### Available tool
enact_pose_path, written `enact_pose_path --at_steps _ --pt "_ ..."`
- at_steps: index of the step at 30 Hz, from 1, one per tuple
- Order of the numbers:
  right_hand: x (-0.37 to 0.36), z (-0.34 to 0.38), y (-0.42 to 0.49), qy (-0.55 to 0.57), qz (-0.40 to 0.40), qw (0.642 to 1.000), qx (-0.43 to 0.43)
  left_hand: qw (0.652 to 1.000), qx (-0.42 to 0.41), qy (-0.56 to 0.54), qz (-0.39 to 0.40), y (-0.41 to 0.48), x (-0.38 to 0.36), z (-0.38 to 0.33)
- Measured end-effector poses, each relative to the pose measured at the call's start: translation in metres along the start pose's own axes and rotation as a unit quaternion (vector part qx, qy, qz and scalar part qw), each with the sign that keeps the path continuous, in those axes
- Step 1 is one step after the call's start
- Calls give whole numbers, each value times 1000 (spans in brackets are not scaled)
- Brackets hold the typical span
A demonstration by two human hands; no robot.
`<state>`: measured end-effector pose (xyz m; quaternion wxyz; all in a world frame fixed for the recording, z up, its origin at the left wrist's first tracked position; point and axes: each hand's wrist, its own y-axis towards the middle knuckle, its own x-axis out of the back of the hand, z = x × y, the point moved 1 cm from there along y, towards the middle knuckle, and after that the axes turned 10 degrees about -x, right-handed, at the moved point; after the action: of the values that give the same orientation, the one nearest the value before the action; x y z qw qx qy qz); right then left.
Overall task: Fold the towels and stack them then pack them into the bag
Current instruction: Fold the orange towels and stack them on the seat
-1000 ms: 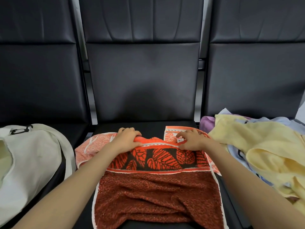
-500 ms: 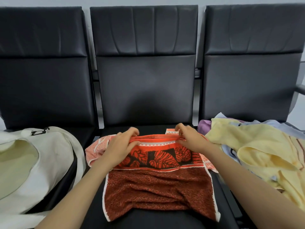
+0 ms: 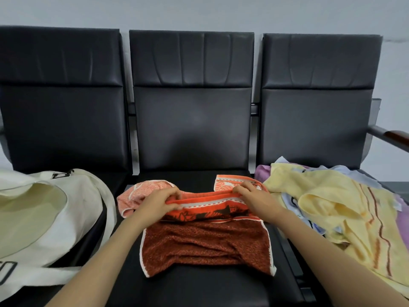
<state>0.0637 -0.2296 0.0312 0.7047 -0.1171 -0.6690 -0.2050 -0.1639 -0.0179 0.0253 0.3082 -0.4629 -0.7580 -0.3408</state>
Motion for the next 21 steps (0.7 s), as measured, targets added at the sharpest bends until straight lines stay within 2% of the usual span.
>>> enact_pose_path --at_steps 7,12,17,21 --pt "-5 -8 -9 -42 63 997 6 1000 -15 5 -11 -8 10 -3" --pt "10 -13 -12 159 -22 985 -59 999 -20 12 -25 -11 18 -6" --pt "52 -13 -13 297 -66 948 -93 998 -6 53 -42 -7 38 -17" --pt "87 -12 -12 370 -100 917 -109 996 -29 73 -35 -3 67 -37"
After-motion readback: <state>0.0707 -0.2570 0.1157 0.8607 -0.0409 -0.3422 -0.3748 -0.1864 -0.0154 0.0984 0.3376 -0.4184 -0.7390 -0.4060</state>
